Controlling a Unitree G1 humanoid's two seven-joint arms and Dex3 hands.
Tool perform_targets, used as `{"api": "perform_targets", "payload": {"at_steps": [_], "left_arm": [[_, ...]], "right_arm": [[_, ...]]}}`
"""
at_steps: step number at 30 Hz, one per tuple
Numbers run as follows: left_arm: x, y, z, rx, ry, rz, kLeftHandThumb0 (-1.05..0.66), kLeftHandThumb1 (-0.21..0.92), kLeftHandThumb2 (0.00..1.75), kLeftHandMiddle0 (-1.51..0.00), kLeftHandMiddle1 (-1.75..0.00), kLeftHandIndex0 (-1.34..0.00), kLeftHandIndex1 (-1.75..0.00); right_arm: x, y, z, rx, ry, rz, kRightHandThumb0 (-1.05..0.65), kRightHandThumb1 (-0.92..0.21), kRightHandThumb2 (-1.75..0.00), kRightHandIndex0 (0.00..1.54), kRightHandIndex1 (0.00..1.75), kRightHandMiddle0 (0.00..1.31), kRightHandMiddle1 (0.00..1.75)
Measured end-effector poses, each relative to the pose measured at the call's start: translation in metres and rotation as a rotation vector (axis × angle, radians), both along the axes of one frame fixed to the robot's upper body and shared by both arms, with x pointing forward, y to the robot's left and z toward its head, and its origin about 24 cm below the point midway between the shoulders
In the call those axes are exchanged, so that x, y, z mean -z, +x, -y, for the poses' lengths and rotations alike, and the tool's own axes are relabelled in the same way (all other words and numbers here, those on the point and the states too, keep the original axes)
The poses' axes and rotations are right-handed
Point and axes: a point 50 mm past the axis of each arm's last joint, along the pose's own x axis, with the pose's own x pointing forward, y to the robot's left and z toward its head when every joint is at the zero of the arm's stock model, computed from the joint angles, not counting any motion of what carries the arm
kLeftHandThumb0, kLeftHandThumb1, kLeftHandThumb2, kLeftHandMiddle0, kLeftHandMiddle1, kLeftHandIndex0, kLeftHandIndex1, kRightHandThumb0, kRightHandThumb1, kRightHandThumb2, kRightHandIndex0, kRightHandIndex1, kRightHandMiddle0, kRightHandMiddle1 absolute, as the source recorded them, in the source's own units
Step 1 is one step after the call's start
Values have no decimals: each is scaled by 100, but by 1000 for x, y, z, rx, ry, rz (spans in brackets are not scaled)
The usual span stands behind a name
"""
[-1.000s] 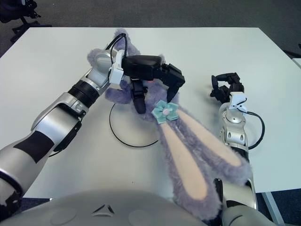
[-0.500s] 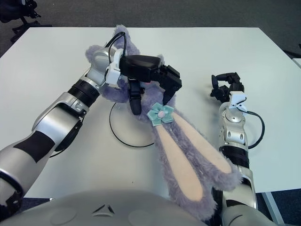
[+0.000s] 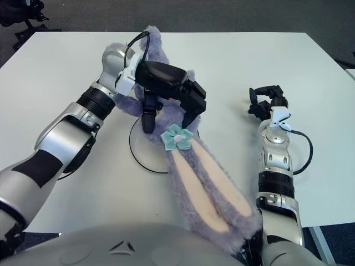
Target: Put the doll into the plate.
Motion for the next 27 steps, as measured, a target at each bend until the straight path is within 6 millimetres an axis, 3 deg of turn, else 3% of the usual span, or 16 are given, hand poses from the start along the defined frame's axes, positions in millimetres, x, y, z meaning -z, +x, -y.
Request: {"api": "perform_targets", "payload": {"at_steps": [2, 6, 10, 16, 19, 27], "left_arm": [[0, 0, 0, 4, 3, 0, -37, 92, 25, -52, -96, -48, -145], [0, 0, 1, 5, 11, -3, -55, 92, 16, -55, -66, -47, -74], [-2, 1, 0, 0, 14, -3, -60, 92, 13, -62, -38, -51, -39], [-5, 1, -1, -2, 7, -3, -61, 92, 13, -63, -31, -53, -30], [-5, 2, -1, -3, 13, -11, -63, 92, 16, -62, -13, -44, -14], [-5, 3, -2, -7, 19, -27, -68, 92, 21, -62, -3, -37, -4]], "right_arm": [[0, 0, 0, 0, 0, 0, -35, -92, -41, 72, 169, 32, 162], [0, 0, 0, 0, 0, 0, -35, -92, -41, 72, 169, 32, 162], [0, 0, 0, 0, 0, 0, -35, -92, -41, 72, 170, 32, 162], [0, 0, 0, 0, -1, 0, -35, -92, -41, 72, 170, 32, 162], [0, -1, 0, -1, -2, 1, -35, -92, -41, 71, 171, 31, 163], [-1, -1, -1, -5, -9, -3, -35, -92, -41, 70, 171, 31, 163]]}}
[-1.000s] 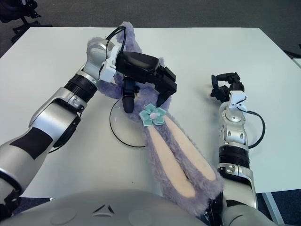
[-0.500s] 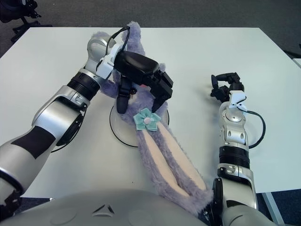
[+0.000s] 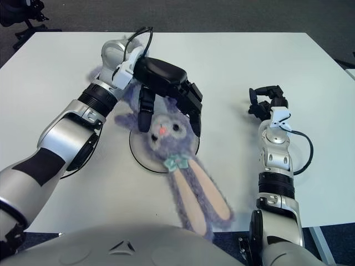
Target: Put the doll into the plate.
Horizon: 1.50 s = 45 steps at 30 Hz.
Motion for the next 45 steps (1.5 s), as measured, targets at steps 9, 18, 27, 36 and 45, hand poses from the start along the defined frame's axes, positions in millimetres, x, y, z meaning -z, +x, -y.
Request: {"api": "perform_targets", "payload": {"at_steps": [9, 18, 27, 36, 45], "left_arm": [[-2, 1, 0, -6, -11, -19, -79, 92, 37, -63, -2, -30, 0], [-5, 0, 0, -11, -26, -27, -84, 92, 45, -64, -1, -28, 0], [-7, 0, 3, -42, -5, -69, -97, 92, 70, -59, -1, -24, 0], [-6, 1, 3, -96, -22, -103, -97, 92, 80, -60, -1, -24, 0], [-8, 16, -3, -315, -117, -191, -96, 92, 86, -59, 0, -25, 0]], "right_arm": [[0, 0, 0, -1, -6, -2, -35, -92, -41, 70, 172, 31, 163], [1, 0, 0, 0, -1, 4, -35, -92, -41, 70, 172, 32, 163], [2, 1, 0, -1, 5, 12, -35, -92, -39, 70, 171, 33, 161], [2, 1, 1, 1, 10, 17, -36, -92, -38, 69, 171, 35, 160], [2, 5, 0, -15, -75, 15, -35, -92, -40, 69, 165, 32, 162]]}}
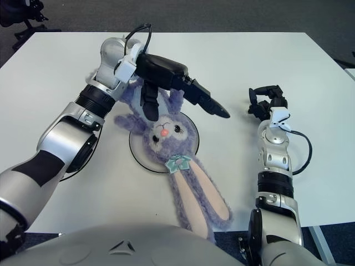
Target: Put the doll into the plate.
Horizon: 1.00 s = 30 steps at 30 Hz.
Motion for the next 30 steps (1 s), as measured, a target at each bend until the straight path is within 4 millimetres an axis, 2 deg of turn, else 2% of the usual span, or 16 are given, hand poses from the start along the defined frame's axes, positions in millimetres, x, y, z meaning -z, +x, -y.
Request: {"api": "perform_targets", "payload": {"at_steps": [4, 8, 12, 17, 25, 30], "left_arm": [[-2, 3, -3, -32, -16, 0, -95, 92, 88, -57, 0, -25, -1], [-10, 16, -14, -135, -141, -13, -93, 92, 89, -50, -1, -24, -2], [-23, 24, -23, -214, -222, 18, -93, 92, 88, -50, -2, -25, -3], [-34, 25, -24, -228, -258, 48, -91, 92, 92, -53, -3, -28, -4], [-45, 46, -30, -376, -246, -176, -85, 92, 97, -60, -3, -36, -6], [-56, 50, -39, -333, -332, -309, -80, 92, 90, -61, -2, -40, -7]], "right_arm": [[0, 0, 2, 2, -3, 1, -35, -92, -40, 69, 165, 32, 161], [0, 1, 3, -16, 44, -9, -35, -92, -40, 69, 166, 33, 161], [0, 0, 4, -21, 56, -11, -35, -92, -40, 68, 166, 33, 161], [0, 0, 5, -16, 60, -17, -35, -92, -40, 68, 167, 33, 161], [-1, -1, 5, -19, 59, -12, -35, -92, -40, 69, 170, 32, 162], [0, -1, 5, -17, 58, -12, -35, -92, -41, 69, 172, 32, 162]]}}
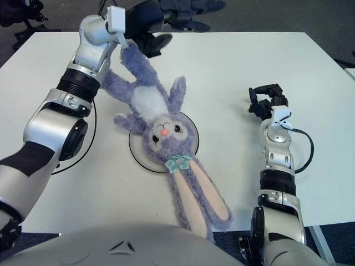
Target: Put the doll into the plate.
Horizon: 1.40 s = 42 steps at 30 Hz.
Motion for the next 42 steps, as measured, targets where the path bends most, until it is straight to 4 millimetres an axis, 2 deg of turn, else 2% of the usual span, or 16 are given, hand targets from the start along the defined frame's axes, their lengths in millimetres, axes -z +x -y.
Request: {"api": "perform_targets", "payload": {"at_steps": [13, 18, 26, 42], "left_arm": [[-23, 9, -26, 305, -153, -238, -72, 92, 82, -57, 0, -42, -7], [-26, 14, -35, 330, -248, -346, -67, 92, 75, -66, -5, -42, -6], [-28, 18, -52, 358, -373, -414, -64, 92, 71, -71, -6, -42, -5], [-30, 18, -58, 353, -396, -419, -64, 92, 70, -72, -5, -42, -5]], "right_arm": [[1, -3, 0, 2, -6, -2, -35, -92, -42, 69, 174, 31, 163], [0, -4, -1, 0, -8, -3, -35, -92, -42, 70, 175, 30, 164], [-1, -3, -2, -4, -8, -4, -35, -92, -42, 70, 175, 30, 164], [0, -3, -2, -3, -7, -8, -35, -92, -42, 70, 175, 30, 164]]}}
